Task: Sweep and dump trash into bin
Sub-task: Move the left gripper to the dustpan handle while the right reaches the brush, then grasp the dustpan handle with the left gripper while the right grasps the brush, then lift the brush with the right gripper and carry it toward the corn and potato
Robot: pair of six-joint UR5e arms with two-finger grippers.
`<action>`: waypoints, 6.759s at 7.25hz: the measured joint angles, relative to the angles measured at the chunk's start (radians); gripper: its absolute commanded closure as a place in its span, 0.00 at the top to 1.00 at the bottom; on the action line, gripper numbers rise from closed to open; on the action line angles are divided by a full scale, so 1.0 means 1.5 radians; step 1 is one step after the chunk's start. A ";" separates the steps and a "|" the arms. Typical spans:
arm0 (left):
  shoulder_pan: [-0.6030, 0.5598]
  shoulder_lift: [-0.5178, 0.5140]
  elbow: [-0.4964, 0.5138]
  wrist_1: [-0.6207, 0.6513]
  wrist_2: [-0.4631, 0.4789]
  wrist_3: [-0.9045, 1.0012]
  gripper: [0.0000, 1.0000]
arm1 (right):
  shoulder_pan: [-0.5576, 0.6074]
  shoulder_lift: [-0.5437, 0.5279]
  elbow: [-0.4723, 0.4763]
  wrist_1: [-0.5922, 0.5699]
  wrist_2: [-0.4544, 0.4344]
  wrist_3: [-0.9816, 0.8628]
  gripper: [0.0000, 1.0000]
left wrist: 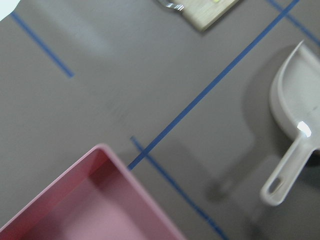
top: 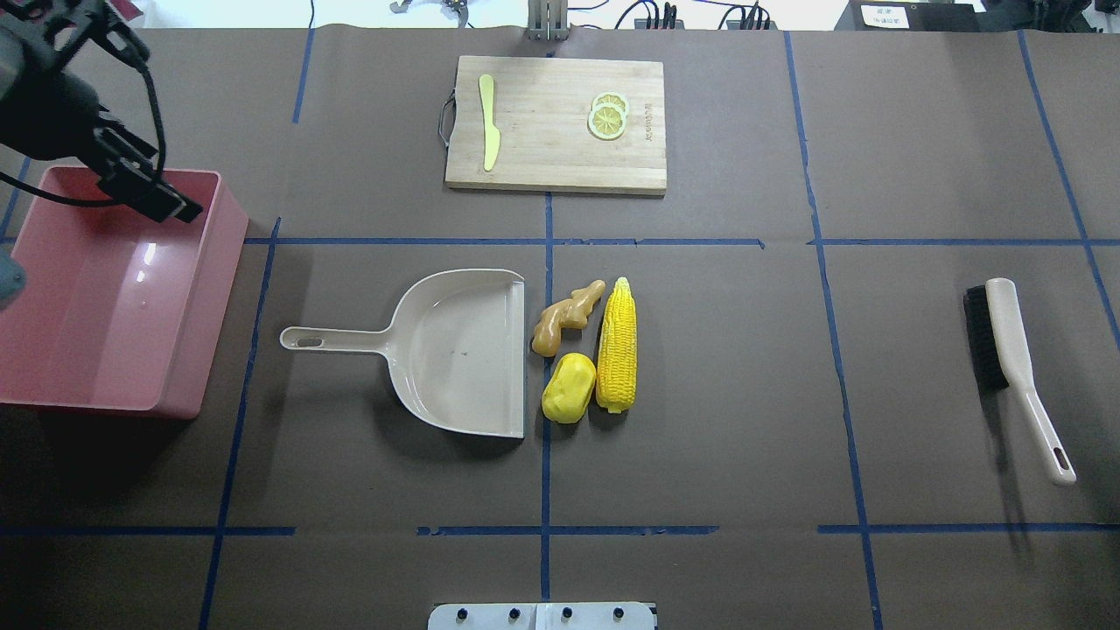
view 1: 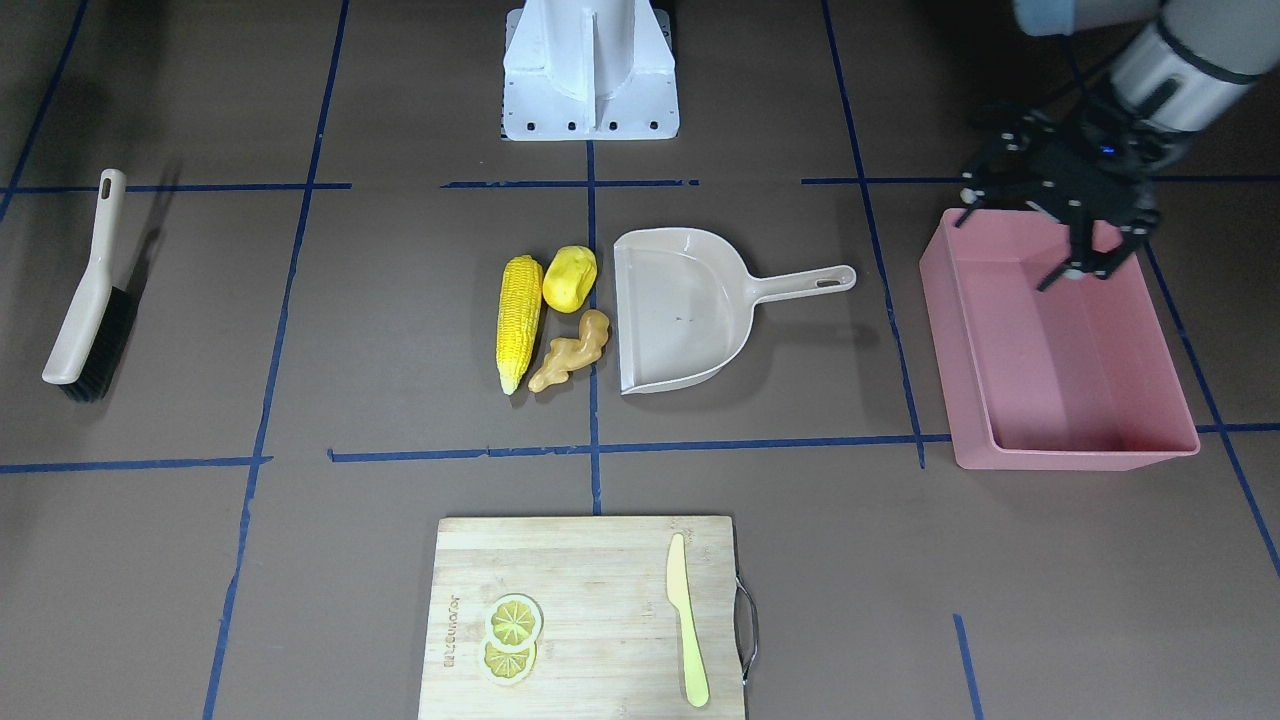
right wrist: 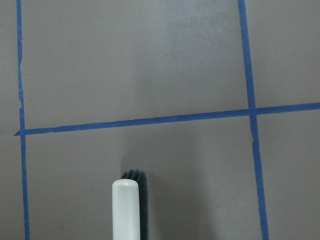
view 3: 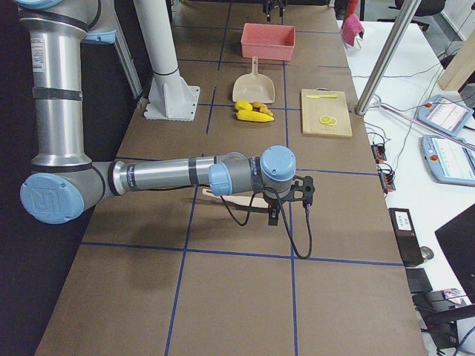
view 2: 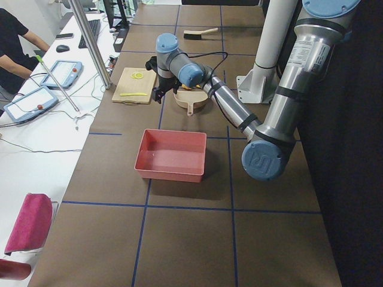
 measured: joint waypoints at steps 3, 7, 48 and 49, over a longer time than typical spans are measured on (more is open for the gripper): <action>0.046 -0.040 0.009 -0.006 -0.001 -0.007 1.00 | -0.062 -0.062 0.055 0.036 -0.017 0.091 1.00; 0.105 -0.054 0.018 -0.008 0.001 0.084 1.00 | -0.184 -0.128 0.056 0.178 -0.065 0.223 1.00; 0.287 -0.065 0.160 -0.028 0.202 0.301 0.68 | -0.434 0.076 0.282 -0.199 -0.156 0.484 0.00; 0.288 -0.066 0.165 -0.034 0.204 0.301 0.21 | -0.439 0.083 0.282 -0.206 -0.159 0.485 0.00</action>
